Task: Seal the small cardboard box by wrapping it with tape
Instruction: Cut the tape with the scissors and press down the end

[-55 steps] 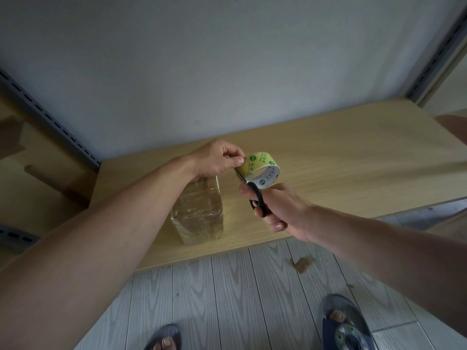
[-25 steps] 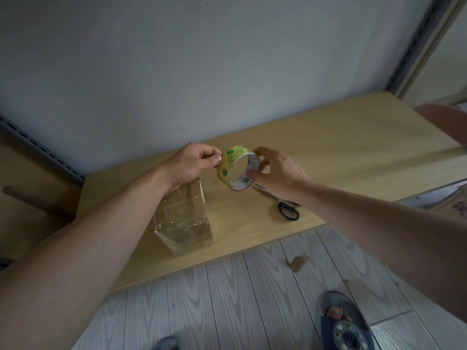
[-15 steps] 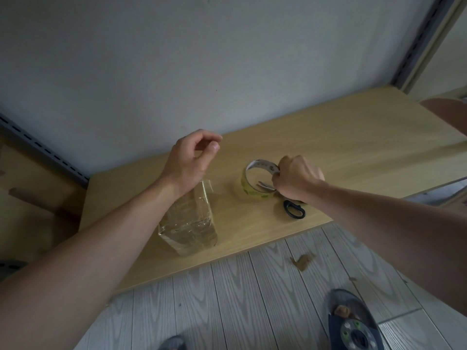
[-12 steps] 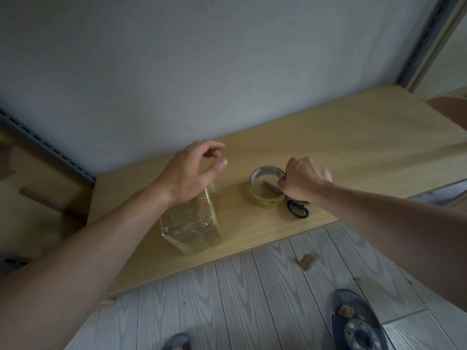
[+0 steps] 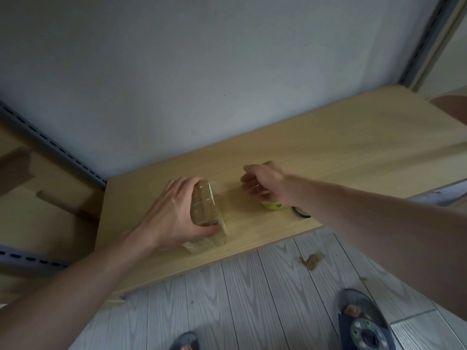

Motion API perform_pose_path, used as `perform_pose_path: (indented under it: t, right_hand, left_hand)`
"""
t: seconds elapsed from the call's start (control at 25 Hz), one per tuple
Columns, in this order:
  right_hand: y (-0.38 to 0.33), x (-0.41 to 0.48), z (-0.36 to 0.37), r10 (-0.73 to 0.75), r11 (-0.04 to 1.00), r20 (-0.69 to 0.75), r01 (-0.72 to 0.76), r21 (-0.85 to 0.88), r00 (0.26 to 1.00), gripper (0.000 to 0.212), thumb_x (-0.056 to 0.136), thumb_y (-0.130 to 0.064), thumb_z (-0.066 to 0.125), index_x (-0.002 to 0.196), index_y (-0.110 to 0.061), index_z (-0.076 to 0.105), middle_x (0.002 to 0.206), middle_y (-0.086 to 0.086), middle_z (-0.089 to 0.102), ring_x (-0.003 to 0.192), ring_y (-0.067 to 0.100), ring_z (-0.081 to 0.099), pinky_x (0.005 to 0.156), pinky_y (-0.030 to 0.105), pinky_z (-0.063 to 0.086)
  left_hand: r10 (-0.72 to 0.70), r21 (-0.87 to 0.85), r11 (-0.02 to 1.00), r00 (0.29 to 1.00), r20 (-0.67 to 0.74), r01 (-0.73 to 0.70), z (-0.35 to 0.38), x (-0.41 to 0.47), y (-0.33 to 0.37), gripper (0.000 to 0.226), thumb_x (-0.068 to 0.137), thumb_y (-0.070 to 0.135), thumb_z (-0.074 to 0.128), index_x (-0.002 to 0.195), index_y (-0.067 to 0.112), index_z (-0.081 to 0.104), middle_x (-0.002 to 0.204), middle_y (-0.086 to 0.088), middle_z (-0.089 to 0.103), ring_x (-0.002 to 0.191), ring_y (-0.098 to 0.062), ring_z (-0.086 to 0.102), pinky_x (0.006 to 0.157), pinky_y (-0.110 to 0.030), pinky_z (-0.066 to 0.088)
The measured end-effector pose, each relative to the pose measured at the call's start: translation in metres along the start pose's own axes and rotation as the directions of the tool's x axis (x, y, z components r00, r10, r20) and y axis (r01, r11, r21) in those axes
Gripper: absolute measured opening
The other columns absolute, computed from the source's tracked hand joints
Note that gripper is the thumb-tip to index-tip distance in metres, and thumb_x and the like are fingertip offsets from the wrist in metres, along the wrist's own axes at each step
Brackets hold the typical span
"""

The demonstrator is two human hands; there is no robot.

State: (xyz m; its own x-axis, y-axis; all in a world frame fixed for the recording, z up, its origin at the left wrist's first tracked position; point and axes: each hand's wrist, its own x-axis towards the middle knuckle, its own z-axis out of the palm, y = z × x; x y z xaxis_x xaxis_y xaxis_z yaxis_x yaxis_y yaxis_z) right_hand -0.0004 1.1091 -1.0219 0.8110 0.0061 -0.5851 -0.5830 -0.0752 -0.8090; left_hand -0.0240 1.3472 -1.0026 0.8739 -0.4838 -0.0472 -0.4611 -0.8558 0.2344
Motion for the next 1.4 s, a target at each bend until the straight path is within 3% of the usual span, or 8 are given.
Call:
perform_pose_path:
  t: [0.08, 0.16, 0.36, 0.76, 1.04, 1.2, 1.32, 1.4]
  right_hand:
    - [0.0, -0.005, 0.021, 0.059, 0.986, 0.176, -0.085, 0.147, 0.983, 0.039, 0.1, -0.042, 0.054, 0.098, -0.006, 0.068, 0.089, 0.012, 0.07, 0.075, 0.024, 0.064, 0.068, 0.033, 0.047]
    - [0.001, -0.007, 0.036, 0.04, 0.979, 0.22, -0.083, 0.188, 0.975, 0.035, 0.096, -0.042, 0.062, 0.094, -0.008, 0.067, 0.082, 0.009, 0.069, 0.075, 0.023, 0.065, 0.067, 0.033, 0.049]
    - [-0.002, -0.009, 0.059, -0.123, 0.971, 0.045, 0.111, 0.213, 0.991, 0.012, 0.088, -0.017, 0.076, 0.084, -0.008, 0.071, 0.071, 0.004, 0.064, 0.059, 0.013, 0.055, 0.053, 0.024, 0.045]
    - [0.007, -0.011, 0.107, -0.225, 0.974, -0.044, 0.226, 0.021, 0.973, 0.03, 0.089, -0.037, 0.074, 0.067, -0.018, 0.069, 0.058, -0.005, 0.061, 0.062, 0.014, 0.056, 0.07, 0.035, 0.054]
    - [0.016, -0.003, 0.135, -0.156, 0.981, -0.126, 0.139, -0.133, 0.98, 0.046, 0.085, -0.065, 0.063, 0.098, -0.02, 0.057, 0.091, -0.003, 0.063, 0.081, 0.016, 0.059, 0.064, 0.029, 0.046]
    - [0.009, 0.003, 0.145, -0.174, 0.968, -0.195, 0.131, -0.216, 0.965, 0.049, 0.091, -0.066, 0.04, 0.109, -0.024, 0.057, 0.119, 0.007, 0.062, 0.112, 0.03, 0.056, 0.101, 0.046, 0.046]
    - [-0.006, 0.001, 0.151, -0.203, 0.968, -0.027, 0.196, -0.158, 0.979, 0.092, 0.067, -0.094, 0.032, 0.118, -0.023, 0.062, 0.119, 0.008, 0.064, 0.112, 0.031, 0.059, 0.102, 0.05, 0.046]
    - [-0.005, 0.003, 0.149, -0.199, 0.959, 0.045, 0.204, -0.197, 0.979, 0.089, 0.064, -0.095, 0.04, 0.104, -0.022, 0.07, 0.106, 0.006, 0.071, 0.102, 0.027, 0.067, 0.097, 0.046, 0.052]
  left_hand:
    - [0.003, 0.005, 1.0, 0.999, -0.042, -0.003, 0.002, -0.002, 0.0, 0.114, 0.057, 0.081, 0.075, 0.146, 0.019, 0.038, 0.139, 0.004, 0.047, 0.128, -0.014, 0.04, 0.101, -0.023, 0.031]
    - [-0.003, 0.012, 1.0, 0.998, -0.061, 0.004, 0.003, -0.004, 0.0, 0.115, 0.057, 0.083, 0.071, 0.146, 0.018, 0.038, 0.137, 0.003, 0.047, 0.127, -0.015, 0.041, 0.102, -0.026, 0.033]
    - [-0.036, -0.083, 0.996, 0.99, -0.139, 0.024, 0.004, -0.017, -0.011, 0.103, 0.059, 0.075, 0.078, 0.142, 0.023, 0.043, 0.131, 0.008, 0.05, 0.12, -0.011, 0.044, 0.096, -0.025, 0.034]
    - [-0.076, -0.231, 0.973, 0.978, -0.194, 0.03, 0.006, -0.038, -0.036, 0.107, 0.061, 0.072, 0.076, 0.146, 0.02, 0.038, 0.125, 0.025, 0.035, 0.119, -0.003, 0.04, 0.098, -0.019, 0.032]
    - [-0.168, -0.322, 0.942, 0.963, -0.211, 0.094, 0.016, -0.042, -0.054, 0.107, 0.061, 0.071, 0.071, 0.147, 0.016, 0.036, 0.133, 0.006, 0.047, 0.121, -0.011, 0.046, 0.103, -0.029, 0.041]
    - [-0.182, -0.334, 0.937, 0.962, -0.203, 0.107, 0.018, -0.045, -0.057, 0.108, 0.062, 0.07, 0.074, 0.148, 0.018, 0.033, 0.133, 0.007, 0.044, 0.121, -0.011, 0.045, 0.1, -0.03, 0.041]
    - [-0.171, -0.335, 0.938, 0.963, -0.21, 0.093, 0.02, -0.044, -0.052, 0.102, 0.064, 0.059, 0.084, 0.144, 0.02, 0.034, 0.128, 0.009, 0.044, 0.118, -0.01, 0.044, 0.099, -0.034, 0.044]
    - [-0.181, -0.355, 0.93, 0.96, -0.212, 0.097, 0.02, -0.043, -0.049, 0.101, 0.063, 0.06, 0.083, 0.143, 0.021, 0.035, 0.126, 0.009, 0.045, 0.117, -0.01, 0.045, 0.098, -0.034, 0.044]
